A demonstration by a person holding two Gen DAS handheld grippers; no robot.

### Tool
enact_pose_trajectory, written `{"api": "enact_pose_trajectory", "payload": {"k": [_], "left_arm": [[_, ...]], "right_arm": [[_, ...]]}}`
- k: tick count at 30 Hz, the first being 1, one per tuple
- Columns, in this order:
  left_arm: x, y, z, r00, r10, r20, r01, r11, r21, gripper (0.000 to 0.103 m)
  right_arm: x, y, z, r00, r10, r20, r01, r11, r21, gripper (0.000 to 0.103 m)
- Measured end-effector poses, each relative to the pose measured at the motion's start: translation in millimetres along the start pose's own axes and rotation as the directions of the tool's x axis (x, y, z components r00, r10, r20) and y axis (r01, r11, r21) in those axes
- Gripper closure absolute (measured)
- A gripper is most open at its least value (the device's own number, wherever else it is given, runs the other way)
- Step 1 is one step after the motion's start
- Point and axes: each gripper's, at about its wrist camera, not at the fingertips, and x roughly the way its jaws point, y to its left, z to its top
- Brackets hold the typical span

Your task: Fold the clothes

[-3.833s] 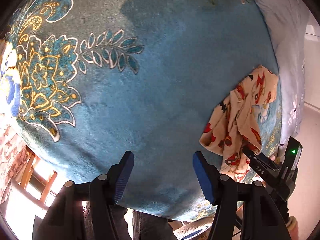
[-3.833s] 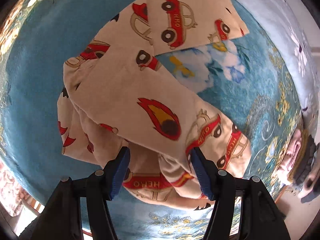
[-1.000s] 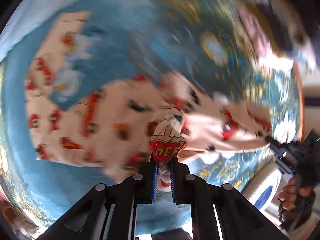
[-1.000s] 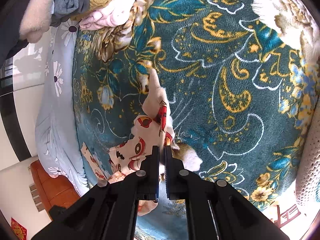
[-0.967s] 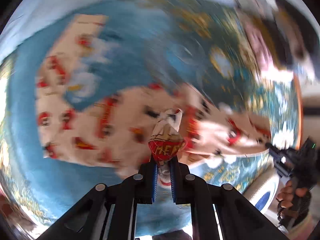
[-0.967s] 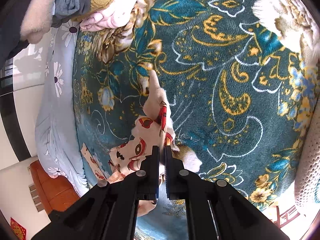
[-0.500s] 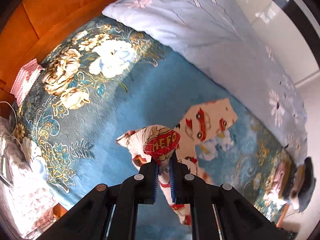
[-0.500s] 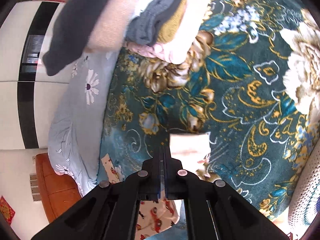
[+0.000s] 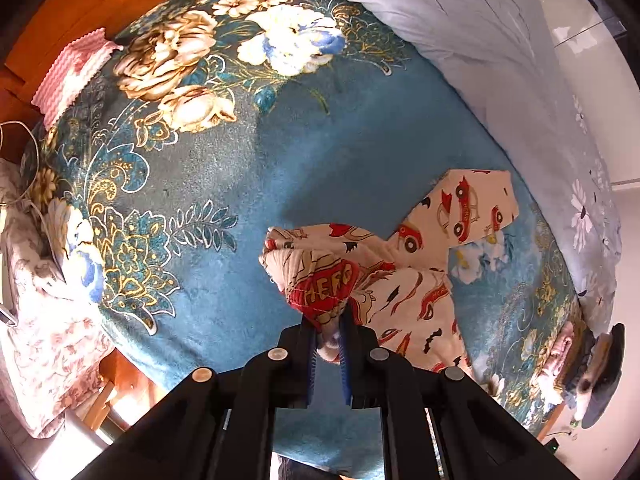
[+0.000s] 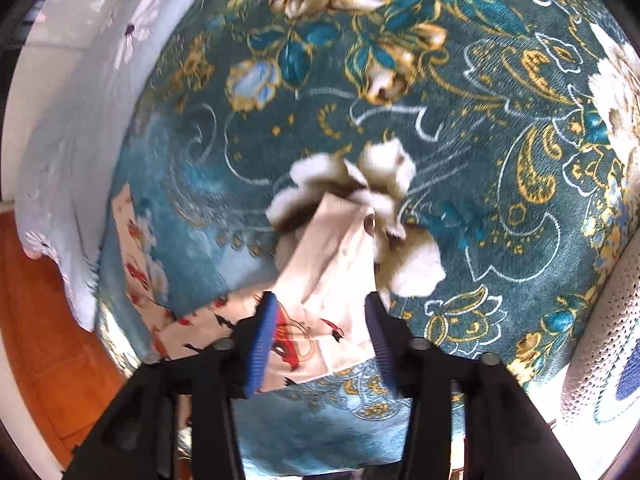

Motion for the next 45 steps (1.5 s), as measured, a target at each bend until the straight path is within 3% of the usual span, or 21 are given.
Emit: {"api": "enact_pose_trajectory", "payload": {"k": [3,8,11,15,17,18,19,22,29,37,41,45], "left_arm": [[3,4,-1,1.000,0.022,-0.015,-0.021,0.999,0.026,0.093],[9,5,-2,0.999,0.038,-0.036,-0.037,0.999,0.037,0.092],[13,5,-8,0.998,0.048,-0.047,-0.046,0.998,0.046,0.092],[16,8,-14,0.997,0.051,-0.062,-0.049,0.998,0.041,0.091],[19,11,-16,0.996,0.054,-0.071,-0.053,0.998,0.026,0.090],[20,12,-17,0.996,0.055,-0.075,-0.054,0.998,0.015,0.090],[21,13,-18,0.995,0.052,-0.080,-0.052,0.999,0.001,0.090],[22,11,-17,0.995,0.046,-0.085,-0.047,0.999,-0.018,0.090],[13,-2,-6,0.997,0.061,-0.047,-0.061,0.998,-0.006,0.090],[-29,-32,24,0.995,0.010,0.096,-0.011,1.000,0.009,0.091],[-53,-34,29,0.988,-0.022,0.156,0.016,0.999,0.040,0.092],[-37,-11,24,0.992,0.048,0.118,-0.050,0.999,0.016,0.091]], "right_arm": [[32,27,-10,0.996,-0.084,-0.017,0.081,0.989,-0.126,0.050],[77,65,-13,0.976,-0.219,-0.002,0.210,0.936,-0.282,0.050],[103,64,-10,0.956,-0.287,-0.063,0.256,0.920,-0.297,0.050],[103,47,-5,0.967,-0.240,-0.091,0.213,0.948,-0.235,0.053],[96,33,-3,0.966,-0.242,-0.090,0.220,0.954,-0.206,0.073],[93,23,-1,0.969,-0.230,-0.093,0.210,0.961,-0.182,0.095],[89,13,0,0.977,-0.187,-0.105,0.171,0.975,-0.145,0.095],[72,-9,3,0.982,-0.165,-0.088,0.157,0.983,-0.094,0.098],[7,-47,16,0.999,-0.035,0.034,0.034,0.999,0.017,0.098],[-72,-33,45,0.973,0.087,0.212,-0.096,0.995,0.036,0.099],[-88,-52,40,0.964,0.064,0.256,-0.078,0.996,0.045,0.099],[-62,-87,31,0.981,-0.023,0.192,0.000,0.992,0.122,0.099]]}}
